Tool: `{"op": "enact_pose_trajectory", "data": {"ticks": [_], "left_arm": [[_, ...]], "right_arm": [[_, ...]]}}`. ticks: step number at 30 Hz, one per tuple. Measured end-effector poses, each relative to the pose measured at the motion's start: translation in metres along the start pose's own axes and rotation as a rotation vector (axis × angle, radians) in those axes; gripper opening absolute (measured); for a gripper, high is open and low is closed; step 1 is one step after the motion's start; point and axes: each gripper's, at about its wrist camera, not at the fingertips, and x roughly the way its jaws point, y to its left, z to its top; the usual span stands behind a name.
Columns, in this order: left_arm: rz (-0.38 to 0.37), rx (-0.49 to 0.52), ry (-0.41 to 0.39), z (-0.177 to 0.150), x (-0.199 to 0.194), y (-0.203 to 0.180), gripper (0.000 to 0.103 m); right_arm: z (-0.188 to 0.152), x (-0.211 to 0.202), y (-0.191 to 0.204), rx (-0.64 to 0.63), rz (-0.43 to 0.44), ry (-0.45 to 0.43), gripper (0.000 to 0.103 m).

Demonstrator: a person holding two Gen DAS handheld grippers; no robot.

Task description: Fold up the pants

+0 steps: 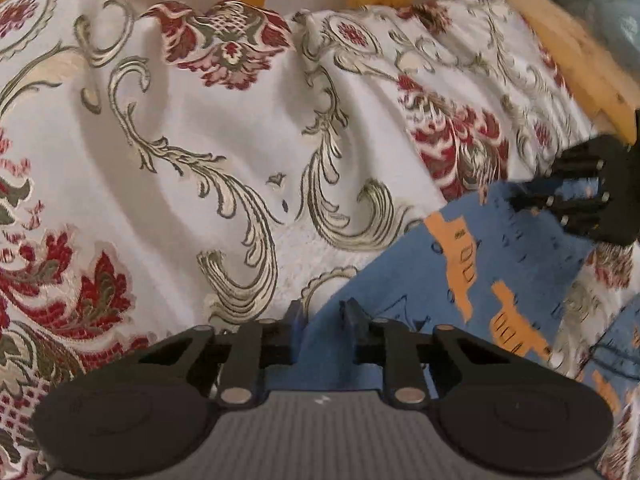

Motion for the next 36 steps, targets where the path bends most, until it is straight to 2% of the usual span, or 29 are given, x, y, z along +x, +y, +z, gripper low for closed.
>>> {"op": "enact_pose_trajectory", "data": {"ticks": [2, 4, 8, 13, 19, 25, 30, 36], "left_arm": [[0.017, 0.036, -0.007, -0.002, -0.001, -0.007, 0.007], [0.049, 0.067, -0.009, -0.003, -0.003, -0.015, 0.001], [0.158, 0.135, -0.045, -0.006, -0.011, -0.036, 0.0], [0.303, 0.194, -0.137, -0.02, -0.025, -0.064, 0.0], [0.392, 0.224, -0.255, -0.045, -0.047, -0.094, 0.0], [0.433, 0.26, -0.364, -0.077, -0.073, -0.127, 0.0], [0.408, 0.247, -0.445, -0.115, -0.106, -0.15, 0.0], [0.358, 0.297, -0.455, -0.186, -0.14, -0.183, 0.0]], "right_arm": [[-0.001, -0.001, 0.001, 0.01, -0.018, -0.008, 0.012], [-0.003, -0.002, 0.004, 0.015, -0.037, -0.019, 0.012], [-0.008, -0.009, 0.011, 0.028, -0.094, -0.063, 0.009], [-0.022, -0.027, 0.02, 0.069, -0.16, -0.151, 0.001], [-0.04, -0.056, 0.036, 0.068, -0.199, -0.222, 0.0], [-0.065, -0.109, 0.06, 0.09, -0.243, -0.305, 0.0], [-0.096, -0.166, 0.101, 0.102, -0.271, -0.378, 0.0], [-0.148, -0.22, 0.173, 0.097, -0.294, -0.398, 0.0]]}}
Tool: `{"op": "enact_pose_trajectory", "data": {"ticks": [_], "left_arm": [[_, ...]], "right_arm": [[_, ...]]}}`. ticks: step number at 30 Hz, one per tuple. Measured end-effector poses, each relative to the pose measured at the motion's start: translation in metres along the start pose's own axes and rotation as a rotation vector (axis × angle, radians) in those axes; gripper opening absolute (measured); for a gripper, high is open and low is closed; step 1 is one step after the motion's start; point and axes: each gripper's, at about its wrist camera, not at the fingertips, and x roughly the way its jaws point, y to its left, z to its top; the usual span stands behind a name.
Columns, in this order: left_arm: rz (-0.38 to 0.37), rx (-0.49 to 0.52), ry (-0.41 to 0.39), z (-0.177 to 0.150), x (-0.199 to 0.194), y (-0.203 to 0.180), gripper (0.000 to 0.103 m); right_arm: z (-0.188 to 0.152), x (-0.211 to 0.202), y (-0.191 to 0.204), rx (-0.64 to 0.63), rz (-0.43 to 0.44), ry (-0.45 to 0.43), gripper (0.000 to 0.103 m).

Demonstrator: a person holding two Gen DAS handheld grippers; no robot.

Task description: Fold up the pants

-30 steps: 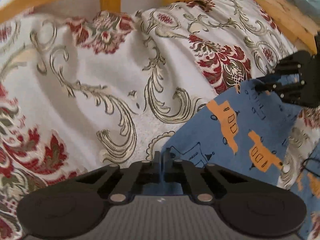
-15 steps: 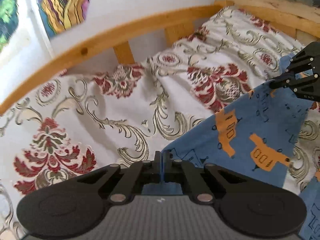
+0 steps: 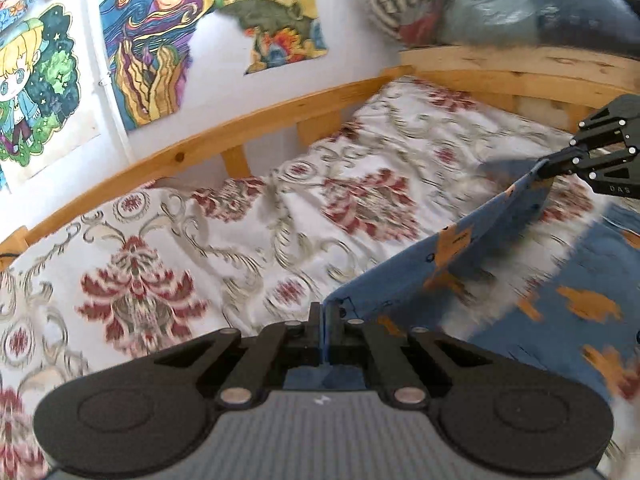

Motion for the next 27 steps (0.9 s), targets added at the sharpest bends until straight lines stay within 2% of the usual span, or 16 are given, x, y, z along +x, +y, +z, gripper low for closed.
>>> {"op": "enact_pose_trajectory", "data": {"ticks": [5, 10, 13, 19, 27], "left_arm": [[-0.042, 0.043, 0.03, -0.042, -0.042, -0.032, 0.0], [-0.092, 0.105, 0.074, -0.083, -0.061, -0.065, 0.0], [-0.098, 0.136, 0.08, -0.1, -0.063, -0.08, 0.0], [-0.118, 0.088, 0.116, -0.118, -0.057, -0.084, 0.0], [-0.134, 0.097, 0.138, -0.122, -0.054, -0.08, 0.0]], "right_arm": [[-0.031, -0.045, 0.042, 0.022, -0.02, 0.035, 0.0], [-0.052, -0.061, 0.07, 0.067, -0.051, 0.065, 0.0], [-0.064, -0.062, 0.083, 0.075, -0.066, 0.093, 0.0], [-0.078, -0.059, 0.091, 0.15, -0.059, 0.154, 0.0], [-0.091, -0.051, 0.089, 0.213, -0.049, 0.194, 0.0]]}}
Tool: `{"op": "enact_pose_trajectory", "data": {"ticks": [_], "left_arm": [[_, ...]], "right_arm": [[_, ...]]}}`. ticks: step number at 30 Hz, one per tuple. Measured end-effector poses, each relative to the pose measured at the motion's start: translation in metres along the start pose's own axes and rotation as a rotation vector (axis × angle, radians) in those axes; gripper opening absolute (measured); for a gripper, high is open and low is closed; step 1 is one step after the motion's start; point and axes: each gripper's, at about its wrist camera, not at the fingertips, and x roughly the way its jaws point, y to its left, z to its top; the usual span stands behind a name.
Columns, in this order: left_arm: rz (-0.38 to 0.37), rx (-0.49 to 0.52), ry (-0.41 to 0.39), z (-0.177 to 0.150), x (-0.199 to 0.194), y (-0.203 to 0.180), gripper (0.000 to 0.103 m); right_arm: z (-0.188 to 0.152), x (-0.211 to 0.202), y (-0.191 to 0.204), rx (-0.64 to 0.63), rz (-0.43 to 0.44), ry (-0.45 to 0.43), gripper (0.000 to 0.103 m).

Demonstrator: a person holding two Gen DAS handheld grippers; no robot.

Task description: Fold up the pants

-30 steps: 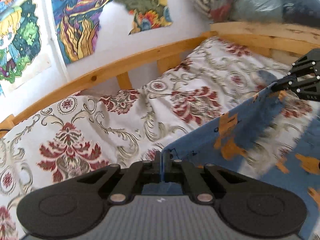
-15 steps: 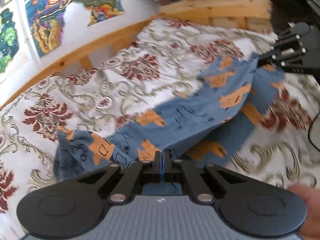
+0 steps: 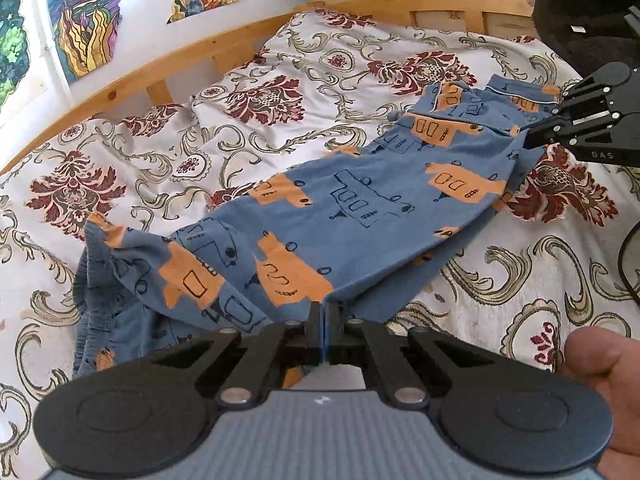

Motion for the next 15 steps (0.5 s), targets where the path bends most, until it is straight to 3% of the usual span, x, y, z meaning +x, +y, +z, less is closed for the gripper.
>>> {"op": "enact_pose_trajectory", "data": {"ticks": [5, 7, 9, 12, 15], "left_arm": [[-0.024, 0.025, 0.053, -0.003, 0.008, -0.003, 0.0], [-0.033, 0.025, 0.066, -0.004, 0.011, -0.002, 0.0], [-0.048, 0.014, 0.081, -0.002, 0.012, 0.001, 0.001], [-0.088, -0.021, 0.101, -0.001, 0.008, 0.006, 0.002], [-0.131, -0.084, 0.11, 0.001, -0.002, 0.011, 0.019]], "right_arm": [[-0.009, 0.01, 0.002, 0.018, 0.019, 0.053, 0.003], [-0.011, 0.009, 0.001, 0.048, 0.041, 0.068, 0.017], [-0.012, 0.006, 0.0, 0.067, 0.057, 0.07, 0.02], [-0.014, 0.0, 0.0, 0.099, 0.064, 0.077, 0.035], [-0.015, -0.007, -0.002, 0.139, 0.063, 0.073, 0.058]]}}
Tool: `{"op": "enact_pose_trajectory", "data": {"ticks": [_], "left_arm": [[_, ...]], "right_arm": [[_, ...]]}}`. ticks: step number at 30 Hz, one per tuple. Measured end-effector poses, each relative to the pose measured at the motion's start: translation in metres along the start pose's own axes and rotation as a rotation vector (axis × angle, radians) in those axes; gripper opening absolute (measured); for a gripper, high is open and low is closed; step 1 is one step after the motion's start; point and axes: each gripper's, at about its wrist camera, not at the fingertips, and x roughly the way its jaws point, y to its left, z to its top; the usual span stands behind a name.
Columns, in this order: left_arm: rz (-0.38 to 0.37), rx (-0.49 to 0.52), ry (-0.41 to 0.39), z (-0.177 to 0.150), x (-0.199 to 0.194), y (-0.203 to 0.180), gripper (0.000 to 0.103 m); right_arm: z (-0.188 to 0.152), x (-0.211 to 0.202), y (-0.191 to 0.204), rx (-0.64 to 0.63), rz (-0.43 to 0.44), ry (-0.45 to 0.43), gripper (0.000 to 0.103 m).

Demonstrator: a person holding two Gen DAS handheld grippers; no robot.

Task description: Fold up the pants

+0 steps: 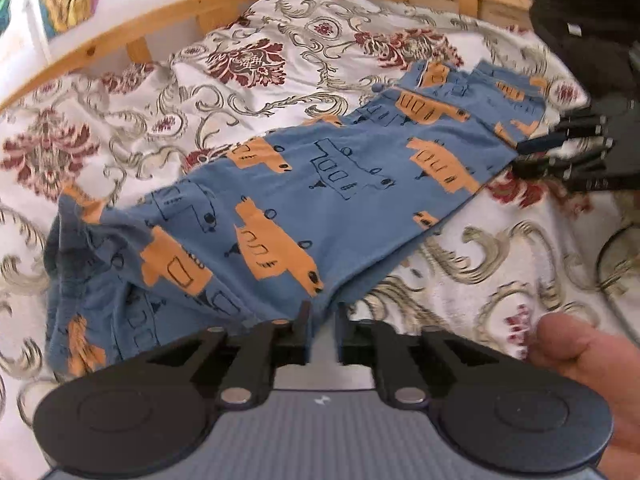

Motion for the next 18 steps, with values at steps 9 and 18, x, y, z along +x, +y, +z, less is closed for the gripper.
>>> {"op": "enact_pose_trajectory", "data": {"ticks": [9, 18], "left_arm": [[-0.102, -0.115, -0.042, 0.042, -0.009, -0.015, 0.062], [-0.257, -0.304, -0.142, 0.11, 0.056, -0.032, 0.081]], "right_arm": [[0.001, -0.01, -0.01, 0.173, -0.123, -0.044, 0.083], [0.012, -0.013, -0.06, 0.099, -0.1, -0.033, 0.075]]}}
